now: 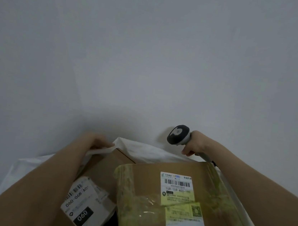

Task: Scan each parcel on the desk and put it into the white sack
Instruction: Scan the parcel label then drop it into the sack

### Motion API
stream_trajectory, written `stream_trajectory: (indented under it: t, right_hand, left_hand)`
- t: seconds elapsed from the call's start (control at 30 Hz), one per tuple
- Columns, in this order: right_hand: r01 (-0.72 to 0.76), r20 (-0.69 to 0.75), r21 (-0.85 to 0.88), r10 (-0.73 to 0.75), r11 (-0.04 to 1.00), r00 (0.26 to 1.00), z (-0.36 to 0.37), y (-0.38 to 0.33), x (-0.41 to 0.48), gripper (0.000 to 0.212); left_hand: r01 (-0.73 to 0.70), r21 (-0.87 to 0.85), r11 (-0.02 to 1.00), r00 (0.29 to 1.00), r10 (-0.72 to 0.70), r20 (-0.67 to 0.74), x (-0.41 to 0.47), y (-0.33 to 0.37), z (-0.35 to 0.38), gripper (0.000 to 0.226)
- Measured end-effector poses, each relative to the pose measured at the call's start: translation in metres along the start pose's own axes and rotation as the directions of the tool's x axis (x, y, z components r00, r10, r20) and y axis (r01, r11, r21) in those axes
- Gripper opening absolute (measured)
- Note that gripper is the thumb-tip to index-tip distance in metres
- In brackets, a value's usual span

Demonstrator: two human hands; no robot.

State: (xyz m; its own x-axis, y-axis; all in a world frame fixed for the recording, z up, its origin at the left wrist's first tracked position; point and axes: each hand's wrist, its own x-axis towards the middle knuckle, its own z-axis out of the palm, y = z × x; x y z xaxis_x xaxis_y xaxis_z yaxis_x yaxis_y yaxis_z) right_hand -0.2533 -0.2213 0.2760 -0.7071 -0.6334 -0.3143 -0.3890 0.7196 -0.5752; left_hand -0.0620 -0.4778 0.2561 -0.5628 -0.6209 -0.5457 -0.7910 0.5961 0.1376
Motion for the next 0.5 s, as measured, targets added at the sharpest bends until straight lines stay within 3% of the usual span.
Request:
stream_trajectory:
  t: [0.17,0.33,0.43,0.5]
  right_hand:
    - [0.019,0.002,0.043,-0.019,0.999,1.0,0.003,-0.003,0.004,0.021]
    - [0.022,-0.044,0.07,-0.019,0.997,0.999,-0.002,-0.003,0.007,0.019]
    - [0.018,-0.074,0.086,-0.012,0.996,0.997,-0.006,-0.001,0.005,0.019]
    - [0.032,-0.102,0.106,-0.021,0.994,0.995,-0.013,-0.001,0.0,0.019]
  left_hand:
    - [0.032,-0.033,0.999,0.999,-0.032,0.008,0.009,-0.005,0.007,0.072]
    - [-0.022,-0.002,1.0,0.997,0.022,-0.068,0.003,-0.012,0.011,0.059]
    - [-0.144,-0.169,0.975,0.906,0.061,-0.419,0.003,-0.011,-0.009,0.036]
    - [-0.26,-0.288,0.922,0.738,-0.003,-0.675,-0.009,-0.003,-0.033,0.018]
